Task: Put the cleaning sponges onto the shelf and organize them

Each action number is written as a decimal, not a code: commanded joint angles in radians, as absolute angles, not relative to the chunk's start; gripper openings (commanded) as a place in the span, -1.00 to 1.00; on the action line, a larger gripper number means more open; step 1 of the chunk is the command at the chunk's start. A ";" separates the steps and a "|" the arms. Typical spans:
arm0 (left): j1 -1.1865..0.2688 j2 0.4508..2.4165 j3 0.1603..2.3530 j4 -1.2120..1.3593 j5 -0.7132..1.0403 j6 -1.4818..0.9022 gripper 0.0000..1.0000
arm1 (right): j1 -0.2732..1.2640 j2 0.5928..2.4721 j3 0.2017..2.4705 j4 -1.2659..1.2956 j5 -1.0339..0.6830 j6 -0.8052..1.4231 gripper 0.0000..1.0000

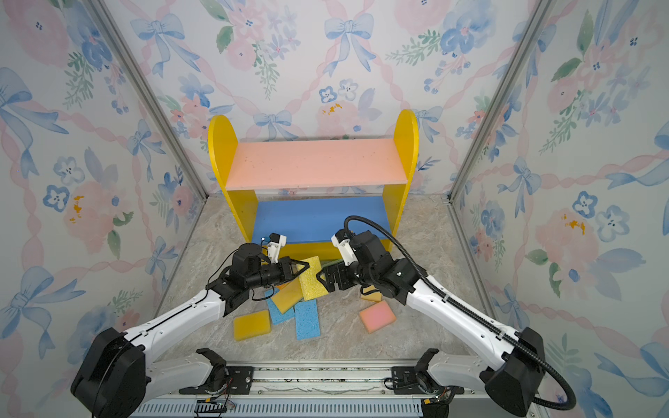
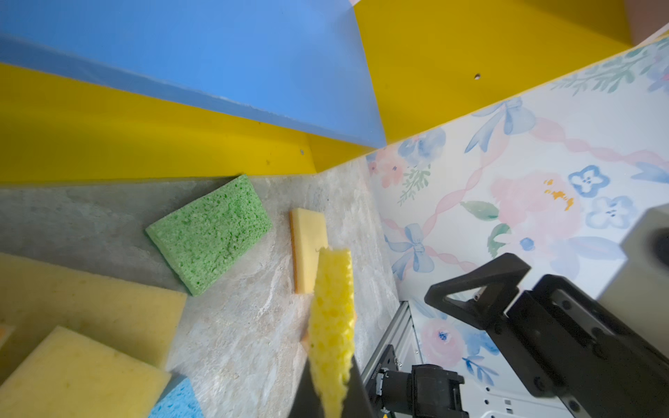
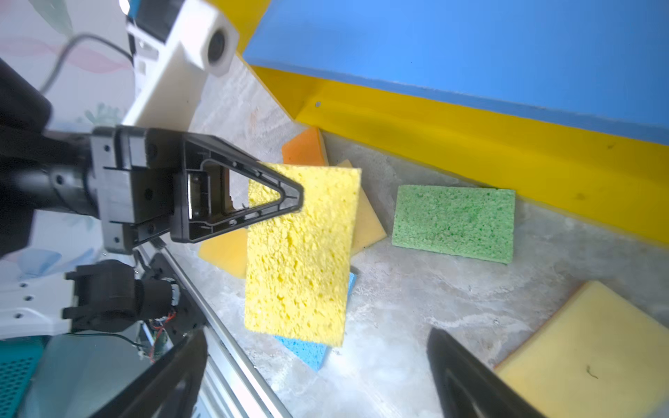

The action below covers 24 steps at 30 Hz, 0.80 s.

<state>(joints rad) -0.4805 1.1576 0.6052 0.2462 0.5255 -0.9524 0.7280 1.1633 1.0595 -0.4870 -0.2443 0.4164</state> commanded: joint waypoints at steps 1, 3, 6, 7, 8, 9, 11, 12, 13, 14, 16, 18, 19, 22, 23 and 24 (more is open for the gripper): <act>-0.435 1.088 0.566 0.382 0.636 -1.049 -0.97 | 0.635 1.088 0.967 -0.416 -0.433 0.504 0.96; -0.425 1.065 0.575 0.382 0.668 -1.053 -0.97 | 0.599 1.052 0.923 -0.362 -0.498 0.542 0.99; -0.421 1.042 0.597 0.388 0.710 -1.069 -0.97 | 0.592 1.043 0.891 -0.289 -0.590 0.575 0.92; -0.419 1.034 0.604 0.388 0.717 -1.072 -0.97 | 0.595 1.052 0.887 -0.263 -0.624 0.590 0.87; -0.419 1.028 0.611 0.388 0.719 -1.076 -0.97 | 0.597 1.061 0.886 -0.241 -0.645 0.601 0.83; -0.419 1.021 0.617 0.390 0.722 -1.082 -0.97 | 0.603 1.073 0.885 -0.220 -0.668 0.611 0.78; -0.416 1.010 0.625 0.399 0.725 -1.093 -0.97 | 0.616 1.091 0.887 -0.188 -0.689 0.618 0.69; -0.416 1.005 0.629 0.402 0.726 -1.099 -0.97 | 0.625 1.099 0.888 -0.170 -0.695 0.618 0.64; -0.416 0.999 0.632 0.406 0.727 -1.105 -0.97 | 0.635 1.105 0.888 -0.151 -0.704 0.653 0.59; -0.417 0.997 0.633 0.410 0.729 -1.110 -0.97 | 0.645 1.109 0.888 -0.134 -0.708 0.659 0.55; -0.416 0.992 0.637 0.413 0.732 -1.117 -0.97 | 0.667 1.120 0.890 -0.109 -0.711 0.667 0.46; -0.415 0.987 0.639 0.417 0.730 -1.121 -0.97 | 0.679 1.133 0.897 -0.110 -0.713 0.664 0.38; -0.414 0.985 0.638 0.419 0.731 -1.122 -0.97 | 0.682 1.141 0.898 -0.108 -0.717 0.664 0.32; -0.414 0.983 0.638 0.419 0.730 -1.123 -0.97 | 0.691 1.152 0.893 -0.095 -0.720 0.672 0.18; -0.413 0.981 0.637 0.420 0.730 -1.123 -0.97 | 0.694 1.152 0.893 -0.092 -0.720 0.673 0.17; -0.411 0.980 0.636 0.419 0.730 -1.123 -0.97 | 0.697 1.152 0.893 -0.089 -0.722 0.675 0.16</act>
